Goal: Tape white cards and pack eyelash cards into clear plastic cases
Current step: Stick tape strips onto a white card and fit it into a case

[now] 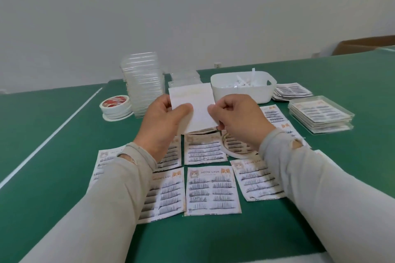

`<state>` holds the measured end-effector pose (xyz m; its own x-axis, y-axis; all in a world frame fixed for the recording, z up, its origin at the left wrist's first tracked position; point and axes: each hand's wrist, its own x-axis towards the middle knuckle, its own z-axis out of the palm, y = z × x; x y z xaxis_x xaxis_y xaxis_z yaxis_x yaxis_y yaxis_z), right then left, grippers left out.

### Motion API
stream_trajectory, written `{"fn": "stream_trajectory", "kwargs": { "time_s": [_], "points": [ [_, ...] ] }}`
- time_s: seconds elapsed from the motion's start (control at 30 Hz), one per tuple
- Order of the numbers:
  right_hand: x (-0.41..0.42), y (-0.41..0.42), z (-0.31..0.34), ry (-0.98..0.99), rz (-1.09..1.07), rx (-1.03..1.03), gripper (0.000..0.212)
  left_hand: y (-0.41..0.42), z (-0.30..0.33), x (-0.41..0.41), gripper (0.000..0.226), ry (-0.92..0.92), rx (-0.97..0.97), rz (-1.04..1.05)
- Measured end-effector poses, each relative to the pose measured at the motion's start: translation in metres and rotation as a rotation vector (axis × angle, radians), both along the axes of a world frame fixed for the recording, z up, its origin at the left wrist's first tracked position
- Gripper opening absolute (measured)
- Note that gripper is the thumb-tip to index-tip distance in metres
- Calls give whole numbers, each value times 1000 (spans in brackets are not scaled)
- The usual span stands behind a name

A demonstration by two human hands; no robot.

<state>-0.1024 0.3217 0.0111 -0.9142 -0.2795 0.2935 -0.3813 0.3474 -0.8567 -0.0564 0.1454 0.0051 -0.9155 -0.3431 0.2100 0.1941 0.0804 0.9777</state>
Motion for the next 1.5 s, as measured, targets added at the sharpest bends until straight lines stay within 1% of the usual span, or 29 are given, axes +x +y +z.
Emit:
{"fn": "stream_trajectory", "kwargs": {
  "time_s": [0.13,0.2,0.23,0.27,0.33,0.37,0.4,0.47,0.5,0.57,0.6,0.63,0.67,0.73,0.77,0.8,0.83,0.87,0.93,1.0,1.07,1.1,1.17,1.27,1.37,1.43,1.5],
  "points": [
    [-4,2,-17,114,-58,135,27,15,-16,-4,32,-1,-70,-9],
    [-5,10,-21,111,-39,179,28,19,-21,-2,34,-35,9,-48],
    [-7,14,-22,96,-21,170,25,18,-23,-1,36,-57,63,-92],
    [-7,18,-22,60,-2,114,18,18,-24,0,38,-73,103,-141],
    [-6,20,-20,-53,52,-63,2,16,-27,1,41,-93,132,-242],
    [-5,19,-19,-70,66,-118,7,15,-28,1,41,-99,124,-282],
    [-5,17,-19,-50,68,-127,15,16,-30,1,40,-94,96,-292],
    [-4,16,-20,57,44,-63,24,20,-30,2,37,-65,-6,-201],
    [-3,14,-20,131,31,-13,24,22,-31,2,35,-46,-76,-125],
    [0,11,-20,288,17,100,12,25,-34,0,34,-17,-173,-16],
    [1,9,-21,356,5,146,11,25,-34,0,34,-13,-192,8],
    [1,8,-21,400,-8,161,14,24,-33,0,34,-10,-170,-4],
    [0,8,-20,412,-18,143,16,22,-31,0,34,-11,-99,-53],
    [-1,10,-18,346,-23,43,15,15,-29,-1,36,-36,53,-182],
    [-1,12,-18,291,-16,-7,20,13,-27,0,37,-44,80,-221],
    [-1,13,-18,234,-3,-41,22,12,-27,1,35,-36,52,-215],
    [-1,14,-17,183,5,-52,19,11,-26,1,31,-6,21,-182],
    [-2,16,-16,149,2,-29,14,10,-26,1,28,28,6,-124],
    [-4,24,-9,124,6,132,5,7,-23,0,24,79,44,-4],
    [-3,33,-4,69,91,366,6,1,-21,-1,20,85,91,71],
    [2,36,-1,20,202,597,8,-2,-20,0,19,76,131,92],
    [5,36,-1,11,228,693,13,-1,-20,0,19,77,149,98],
    [8,34,-1,8,215,806,17,2,-19,0,19,75,196,96],
    [11,33,2,5,189,865,12,6,-15,1,20,70,334,83],
    [13,35,6,49,171,836,9,6,-14,2,19,70,336,115],
    [12,37,8,113,116,751,9,4,-14,3,21,67,326,126],
    [7,40,8,138,63,596,3,4,-15,2,28,55,298,132]
  ]
}}
